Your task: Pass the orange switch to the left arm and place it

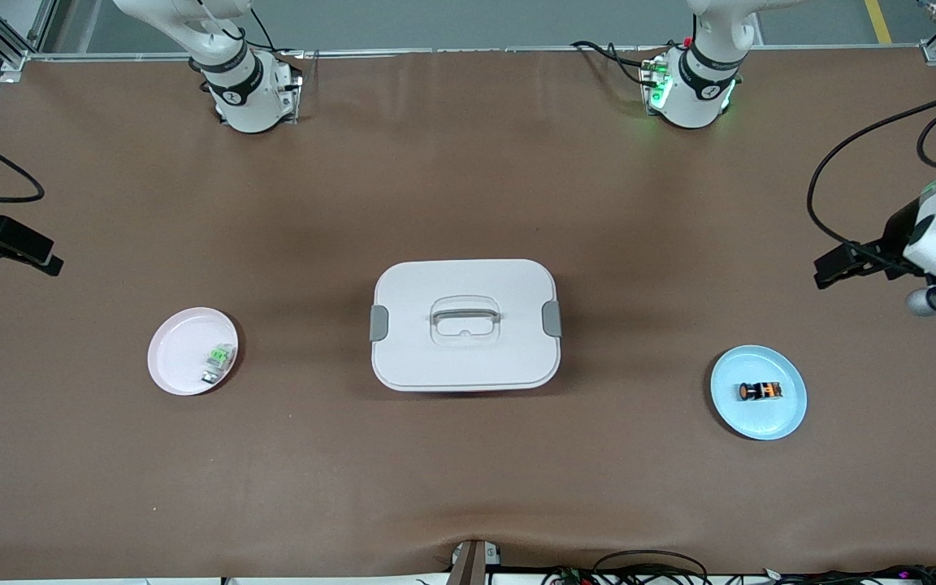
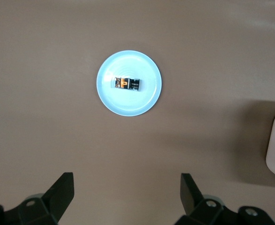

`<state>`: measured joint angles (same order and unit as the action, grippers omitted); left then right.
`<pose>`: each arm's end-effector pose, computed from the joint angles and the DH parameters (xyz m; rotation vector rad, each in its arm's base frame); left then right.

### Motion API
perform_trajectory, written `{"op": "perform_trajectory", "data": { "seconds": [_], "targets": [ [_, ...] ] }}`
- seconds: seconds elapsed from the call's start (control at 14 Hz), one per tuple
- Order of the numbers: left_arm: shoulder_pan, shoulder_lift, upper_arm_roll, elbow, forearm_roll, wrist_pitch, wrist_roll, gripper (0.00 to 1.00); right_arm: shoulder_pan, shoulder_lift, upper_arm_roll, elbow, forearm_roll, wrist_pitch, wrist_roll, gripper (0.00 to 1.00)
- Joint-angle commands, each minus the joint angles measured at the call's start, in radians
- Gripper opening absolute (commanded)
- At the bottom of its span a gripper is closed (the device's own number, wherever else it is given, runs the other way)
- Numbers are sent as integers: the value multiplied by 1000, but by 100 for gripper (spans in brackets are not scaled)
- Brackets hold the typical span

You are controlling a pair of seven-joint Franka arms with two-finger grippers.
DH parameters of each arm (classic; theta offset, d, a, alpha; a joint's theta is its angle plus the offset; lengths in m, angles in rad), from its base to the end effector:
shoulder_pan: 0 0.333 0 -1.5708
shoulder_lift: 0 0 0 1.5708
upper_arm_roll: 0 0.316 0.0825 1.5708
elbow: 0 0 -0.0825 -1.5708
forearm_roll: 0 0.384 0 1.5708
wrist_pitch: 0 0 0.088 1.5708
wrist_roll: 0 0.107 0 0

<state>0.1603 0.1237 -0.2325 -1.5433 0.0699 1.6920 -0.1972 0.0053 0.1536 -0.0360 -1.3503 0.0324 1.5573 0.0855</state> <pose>0.6003 -0.0287 0.5788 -3.0987 -0.1856 -0.0522 0.6009 -0.0130 0.6386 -3.1071 0.1778 -0.0821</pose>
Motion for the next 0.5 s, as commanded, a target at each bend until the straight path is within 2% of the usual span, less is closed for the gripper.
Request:
{"op": "perform_trajectory", "data": {
  "seconds": [0.0, 0.07, 0.29, 0.43],
  "targets": [
    [-8, -76, 12, -18, 8, -69, 7, 100, -8, -77, 8, -113, 6, 47, -16, 100],
    [-21, -96, 19, -20, 8, -98, 7, 100, -8, -92, 8, -136, 6, 64, -16, 100],
    [-117, -159, 111, -58, 1, -146, 24, 100, -7, -103, 10, -150, 3, 64, -16, 100],
    [-125, -209, 113, -107, -19, -147, 24, 100, -5, -103, 10, -150, 3, 63, -18, 100]
  ]
}}
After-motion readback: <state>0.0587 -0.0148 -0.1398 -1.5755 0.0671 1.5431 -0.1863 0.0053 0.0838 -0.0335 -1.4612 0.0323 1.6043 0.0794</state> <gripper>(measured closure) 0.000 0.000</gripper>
